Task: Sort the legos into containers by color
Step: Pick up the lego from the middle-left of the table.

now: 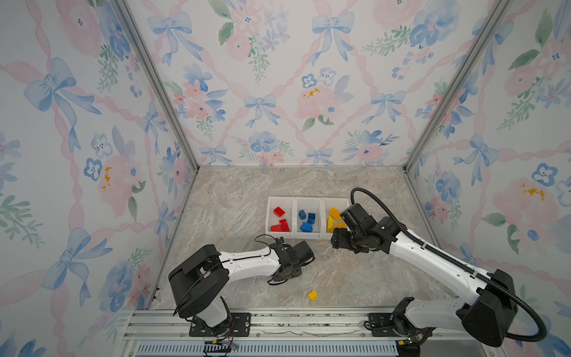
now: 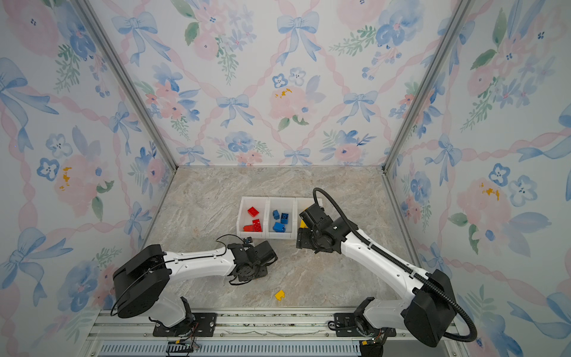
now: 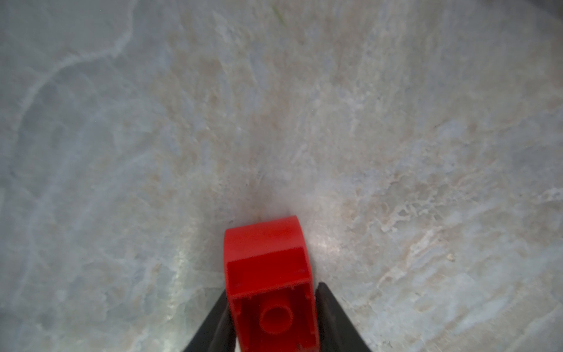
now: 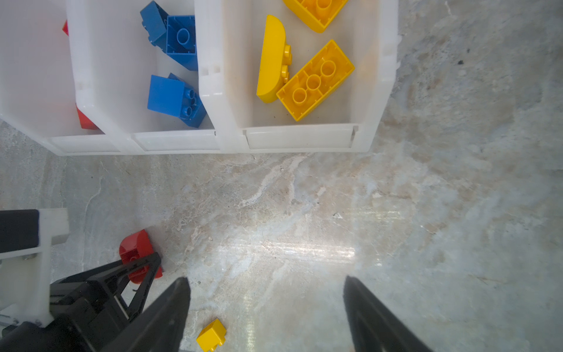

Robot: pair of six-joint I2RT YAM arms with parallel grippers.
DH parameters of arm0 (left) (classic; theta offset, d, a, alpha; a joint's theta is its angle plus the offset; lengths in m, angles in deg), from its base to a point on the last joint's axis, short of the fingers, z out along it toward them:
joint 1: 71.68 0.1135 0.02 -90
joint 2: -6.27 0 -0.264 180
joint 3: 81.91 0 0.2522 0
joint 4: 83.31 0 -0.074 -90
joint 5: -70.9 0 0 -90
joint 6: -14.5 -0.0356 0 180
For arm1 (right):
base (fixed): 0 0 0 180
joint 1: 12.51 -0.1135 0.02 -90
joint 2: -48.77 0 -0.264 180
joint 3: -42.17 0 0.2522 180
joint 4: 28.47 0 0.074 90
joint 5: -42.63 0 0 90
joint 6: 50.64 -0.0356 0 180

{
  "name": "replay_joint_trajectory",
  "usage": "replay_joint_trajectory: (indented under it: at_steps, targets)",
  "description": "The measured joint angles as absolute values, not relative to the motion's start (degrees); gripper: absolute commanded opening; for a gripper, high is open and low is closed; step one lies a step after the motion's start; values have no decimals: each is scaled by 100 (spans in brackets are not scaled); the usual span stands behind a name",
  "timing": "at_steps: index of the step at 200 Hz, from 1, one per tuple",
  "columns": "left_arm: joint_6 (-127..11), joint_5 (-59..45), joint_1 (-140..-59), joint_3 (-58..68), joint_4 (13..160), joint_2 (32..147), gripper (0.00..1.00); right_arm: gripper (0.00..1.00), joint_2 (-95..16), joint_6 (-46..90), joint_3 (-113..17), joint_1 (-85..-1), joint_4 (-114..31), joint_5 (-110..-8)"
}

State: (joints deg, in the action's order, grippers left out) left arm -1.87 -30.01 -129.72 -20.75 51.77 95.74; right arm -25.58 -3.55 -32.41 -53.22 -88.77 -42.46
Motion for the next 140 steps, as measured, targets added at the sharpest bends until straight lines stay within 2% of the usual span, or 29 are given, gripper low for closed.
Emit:
replay_joint_trajectory:
  at_steps: [29, 87, 140]
  targets:
    - [-174, -3010, -12972, -2143, 5208, 9491, 31, 82, -2558, -358, -3241, -5324, -8877, -4246]
    - [-246, -3082, -12952, -2154, 5140, 9063, 26, 82, -2555, -373, -3241, -5324, -8877, -4246]
    - [-913, -3504, -12609, -1208, 4762, 9021, 24, 82, -2525, -373, -3241, -5324, -8875, -4248]
